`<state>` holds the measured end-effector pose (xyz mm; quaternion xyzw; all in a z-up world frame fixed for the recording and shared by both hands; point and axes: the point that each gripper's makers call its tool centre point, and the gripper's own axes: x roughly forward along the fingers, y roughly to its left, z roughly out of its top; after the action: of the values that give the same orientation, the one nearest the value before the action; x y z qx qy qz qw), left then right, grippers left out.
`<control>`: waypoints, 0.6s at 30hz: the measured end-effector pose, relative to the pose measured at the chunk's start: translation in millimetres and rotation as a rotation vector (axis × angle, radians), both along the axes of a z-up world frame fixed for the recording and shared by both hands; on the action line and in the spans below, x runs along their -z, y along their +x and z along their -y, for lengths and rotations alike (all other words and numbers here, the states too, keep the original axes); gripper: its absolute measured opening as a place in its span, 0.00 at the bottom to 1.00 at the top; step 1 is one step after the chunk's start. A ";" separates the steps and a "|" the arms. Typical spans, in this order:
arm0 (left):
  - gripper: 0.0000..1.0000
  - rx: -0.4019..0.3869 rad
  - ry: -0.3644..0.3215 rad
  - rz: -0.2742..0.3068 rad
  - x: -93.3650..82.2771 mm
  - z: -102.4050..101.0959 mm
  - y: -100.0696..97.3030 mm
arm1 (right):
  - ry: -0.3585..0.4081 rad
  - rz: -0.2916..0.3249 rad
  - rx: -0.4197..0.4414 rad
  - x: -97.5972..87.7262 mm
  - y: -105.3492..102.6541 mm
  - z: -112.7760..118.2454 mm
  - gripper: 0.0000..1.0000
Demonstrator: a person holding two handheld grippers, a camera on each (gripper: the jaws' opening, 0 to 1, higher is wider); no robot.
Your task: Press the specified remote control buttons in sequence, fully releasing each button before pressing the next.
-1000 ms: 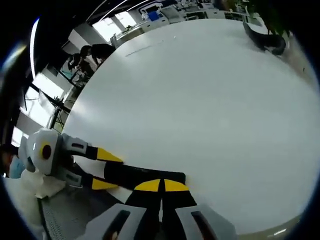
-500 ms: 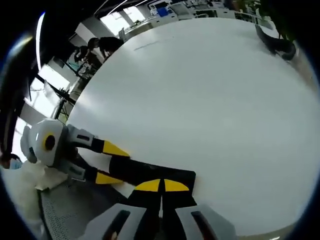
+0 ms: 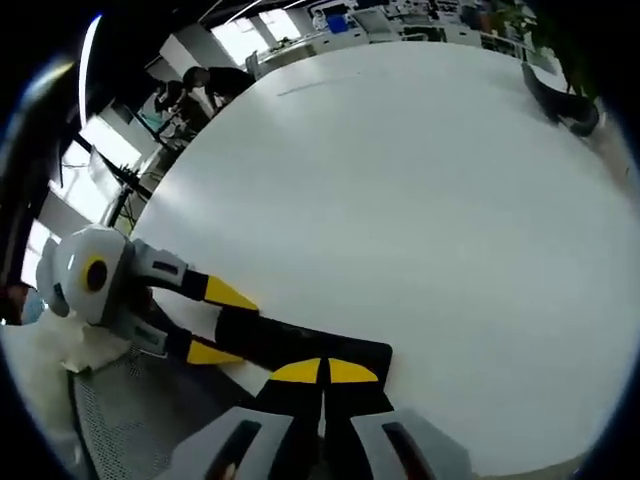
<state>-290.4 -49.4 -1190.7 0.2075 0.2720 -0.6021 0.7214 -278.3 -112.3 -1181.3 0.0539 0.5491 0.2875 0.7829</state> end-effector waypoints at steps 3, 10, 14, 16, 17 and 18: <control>0.25 0.002 0.001 -0.003 -0.3 0.3 -0.1 | 0.003 -0.002 -0.002 -0.2 -0.2 -0.6 0.00; 0.25 0.003 -0.001 -0.003 -0.8 0.1 -1.0 | 0.029 -0.028 0.037 0.7 -0.5 -0.3 0.00; 0.25 0.001 0.000 -0.003 -0.7 0.1 -1.3 | 0.032 -0.029 0.040 0.6 -0.9 0.0 0.00; 0.25 0.001 0.000 -0.003 -0.6 0.2 -1.4 | 0.064 -0.059 0.076 -0.5 -0.7 0.0 0.00; 0.25 0.003 0.002 -0.003 -0.5 0.2 -1.4 | 0.073 -0.070 0.085 -0.8 -0.6 0.1 0.00; 0.25 0.005 0.004 -0.003 -0.4 0.2 -1.4 | 0.083 -0.081 0.094 -0.9 -0.1 0.6 0.00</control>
<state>-291.8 -49.5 -1190.3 0.2087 0.2738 -0.6035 0.7192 -278.4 -112.9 -1180.5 0.1233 0.5646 0.2707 0.7699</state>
